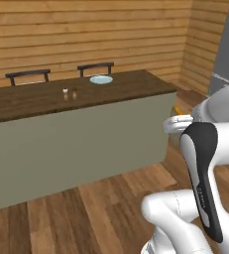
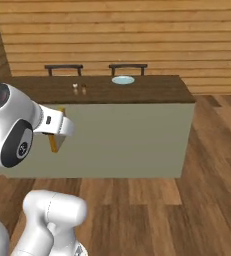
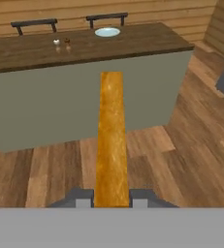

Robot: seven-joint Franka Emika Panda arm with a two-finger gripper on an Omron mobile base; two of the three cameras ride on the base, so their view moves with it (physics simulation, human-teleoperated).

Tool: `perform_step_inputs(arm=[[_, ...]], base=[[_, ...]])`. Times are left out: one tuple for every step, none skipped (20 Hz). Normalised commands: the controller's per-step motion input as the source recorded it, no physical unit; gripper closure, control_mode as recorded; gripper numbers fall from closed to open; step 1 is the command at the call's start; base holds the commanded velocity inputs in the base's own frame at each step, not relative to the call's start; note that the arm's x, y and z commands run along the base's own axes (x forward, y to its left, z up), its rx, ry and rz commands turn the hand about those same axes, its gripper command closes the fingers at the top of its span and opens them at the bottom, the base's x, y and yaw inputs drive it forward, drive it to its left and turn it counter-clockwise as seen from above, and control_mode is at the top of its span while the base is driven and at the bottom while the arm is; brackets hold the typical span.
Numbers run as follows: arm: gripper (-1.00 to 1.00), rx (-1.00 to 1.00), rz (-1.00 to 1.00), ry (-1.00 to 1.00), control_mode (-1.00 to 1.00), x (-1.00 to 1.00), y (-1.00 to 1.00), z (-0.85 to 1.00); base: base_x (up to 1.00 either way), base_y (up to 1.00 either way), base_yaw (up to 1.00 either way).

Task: Start the toaster. Once the lever pops up, take the bread to the plate on the dining counter.

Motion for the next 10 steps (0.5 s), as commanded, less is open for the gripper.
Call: perform_step_inputs(arm=[[1.00,0.00,0.00,0.00,1.00,0.00,0.00,0.00],[1.00,0.00,0.00,0.00,1.00,0.00,0.00,0.00],[1.00,0.00,0.00,0.00,1.00,0.00,0.00,0.00],[1.00,0.00,0.00,0.00,1.00,0.00,0.00,0.00],[1.00,0.00,0.00,0.00,1.00,0.00,0.00,0.00],[1.00,0.00,0.00,0.00,1.00,0.00,0.00,0.00],[1.00,0.00,0.00,0.00,1.00,0.00,0.00,0.00],[1.00,0.00,0.00,0.00,1.00,0.00,0.00,0.00],[1.00,0.00,0.00,0.00,1.00,0.00,0.00,0.00],[1.00,0.00,0.00,0.00,1.00,0.00,0.00,0.00]], base=[[0.82,-0.63,0.32],[0.81,-0.64,0.31],[0.80,-0.61,0.28],[0.79,-0.60,0.26],[0.76,-0.61,0.24],[0.72,-0.60,0.19],[0.72,-0.50,0.15],[0.74,-0.32,0.10],[0.80,-0.20,0.08],[0.83,-0.20,0.06]])
